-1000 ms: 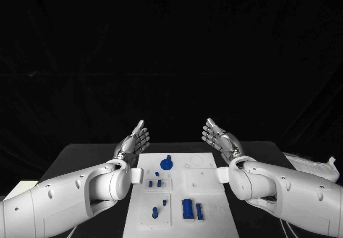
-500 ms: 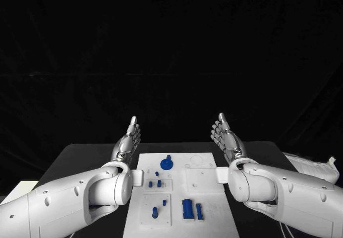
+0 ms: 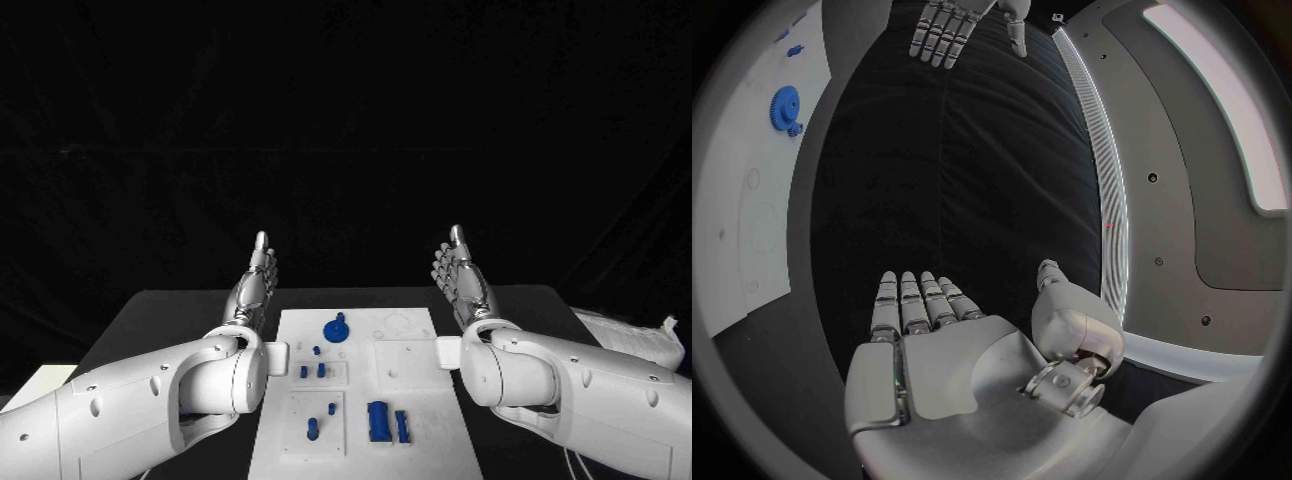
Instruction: Assemble the parts on the task board
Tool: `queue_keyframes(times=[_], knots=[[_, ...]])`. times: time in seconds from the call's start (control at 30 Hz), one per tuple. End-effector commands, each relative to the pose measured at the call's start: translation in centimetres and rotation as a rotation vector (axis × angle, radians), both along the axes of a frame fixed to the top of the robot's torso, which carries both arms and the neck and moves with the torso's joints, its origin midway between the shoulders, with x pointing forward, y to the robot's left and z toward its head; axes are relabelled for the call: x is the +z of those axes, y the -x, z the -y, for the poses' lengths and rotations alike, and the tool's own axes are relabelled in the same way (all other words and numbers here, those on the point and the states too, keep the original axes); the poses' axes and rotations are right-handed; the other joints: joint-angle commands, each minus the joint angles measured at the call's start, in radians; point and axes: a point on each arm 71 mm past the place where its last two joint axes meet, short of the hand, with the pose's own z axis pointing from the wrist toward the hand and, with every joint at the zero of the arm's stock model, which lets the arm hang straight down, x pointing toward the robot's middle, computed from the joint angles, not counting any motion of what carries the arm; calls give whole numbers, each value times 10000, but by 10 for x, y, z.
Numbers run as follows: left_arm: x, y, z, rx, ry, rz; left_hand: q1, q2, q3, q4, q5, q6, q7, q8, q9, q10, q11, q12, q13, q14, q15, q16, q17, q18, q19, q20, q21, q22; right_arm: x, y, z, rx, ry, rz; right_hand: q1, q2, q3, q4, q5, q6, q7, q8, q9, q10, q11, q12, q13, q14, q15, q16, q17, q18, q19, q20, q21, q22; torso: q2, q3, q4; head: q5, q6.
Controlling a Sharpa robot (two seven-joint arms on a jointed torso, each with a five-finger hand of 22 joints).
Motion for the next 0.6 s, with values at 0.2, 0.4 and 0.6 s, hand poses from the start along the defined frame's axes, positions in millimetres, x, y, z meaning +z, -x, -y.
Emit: queue_keyframes(times=[0.2, 0.4, 0.6], knots=[[3, 0, 1, -12, -89, 291, -639, 1, -108, -1, -66, -1146, -8, -67, -16, -1175, -10, -69, -13, -1094, 4, -66, -16, -72, -782, -5, -36, -25, 2, 0, -1, 34, 5, 192, -1292, 8, -63, 8, -34, -931, 6, -33, -12, -1049, -4, -66, -15, -1071, 3, -39, -12, -107, -1031, 5, -36, -14, 0, -1, 0, 0, 0], [3, 0, 1, -12, -89, 291, -1512, 1, -108, -1, -66, -1146, -8, -67, -16, -1175, -10, -69, -13, -1094, 4, -66, -16, -72, -782, -5, -36, -25, 2, 0, -1, 34, 5, 192, -1292, 8, -63, 8, -34, -931, 6, -33, -12, -1049, -4, -66, -15, -1071, 3, -39, -12, -107, -1031, 5, -36, -14, 0, -1, 0, 0, 0], [3, 0, 1, -12, -89, 291, -1512, 1, -108, -1, -66, -1146, -8, -67, -16, -1175, -10, -69, -13, -1094, 4, -66, -16, -72, -782, -5, -36, -25, 2, 0, -1, 34, 5, 192, -1292, 8, -63, 8, -34, -931, 6, -33, -12, -1049, -4, -66, -15, -1071, 3, -39, -12, -107, -1031, 5, -36, -14, 0, -1, 0, 0, 0]])
